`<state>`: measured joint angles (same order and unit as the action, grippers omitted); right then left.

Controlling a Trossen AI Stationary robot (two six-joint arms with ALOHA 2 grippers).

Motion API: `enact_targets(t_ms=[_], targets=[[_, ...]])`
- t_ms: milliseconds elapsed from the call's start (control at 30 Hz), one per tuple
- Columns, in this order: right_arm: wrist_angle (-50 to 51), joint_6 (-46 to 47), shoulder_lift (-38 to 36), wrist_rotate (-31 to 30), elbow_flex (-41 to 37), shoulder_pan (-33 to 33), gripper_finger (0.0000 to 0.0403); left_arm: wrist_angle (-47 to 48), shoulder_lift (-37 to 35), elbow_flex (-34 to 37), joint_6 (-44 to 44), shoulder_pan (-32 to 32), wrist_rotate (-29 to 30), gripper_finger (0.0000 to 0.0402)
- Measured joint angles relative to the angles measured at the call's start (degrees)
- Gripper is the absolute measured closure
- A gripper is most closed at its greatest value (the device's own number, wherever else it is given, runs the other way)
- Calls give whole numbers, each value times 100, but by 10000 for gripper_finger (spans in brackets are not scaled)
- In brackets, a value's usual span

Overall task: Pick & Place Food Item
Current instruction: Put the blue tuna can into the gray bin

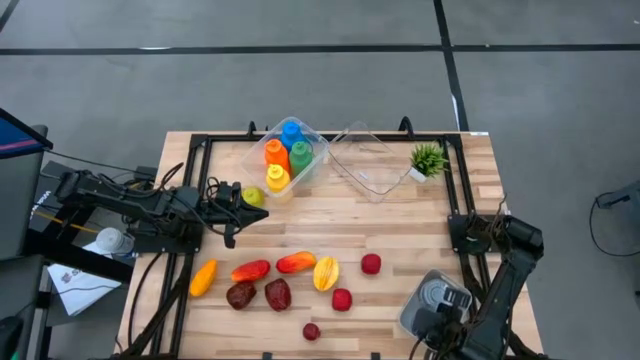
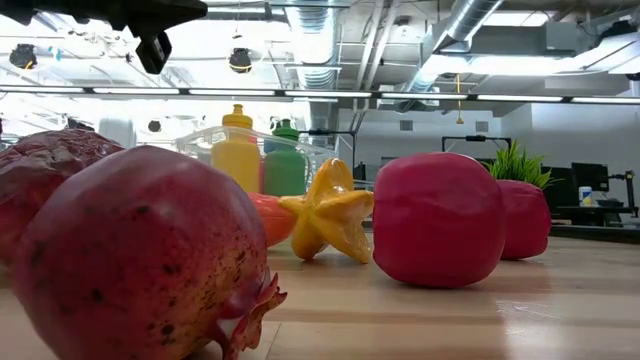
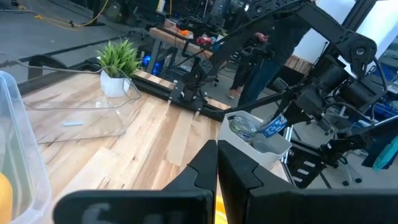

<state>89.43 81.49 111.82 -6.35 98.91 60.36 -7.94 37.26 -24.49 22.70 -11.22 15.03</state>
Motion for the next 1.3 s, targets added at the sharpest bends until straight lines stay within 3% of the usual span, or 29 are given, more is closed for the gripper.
enact_targets(t_ms=[733, 1000, 1300], targets=[[-177, 407, 4, -98, 0, 5, 262, 0, 0, 0, 2, 0, -5, 401], [-203, 411, 6, -98, 0, 0, 134, 0, 0, 0, 2, 0, -9, 401], [-631, 534, 6, -78, 0, 0, 114, 0, 0, 0, 4, 0, -18, 401]])
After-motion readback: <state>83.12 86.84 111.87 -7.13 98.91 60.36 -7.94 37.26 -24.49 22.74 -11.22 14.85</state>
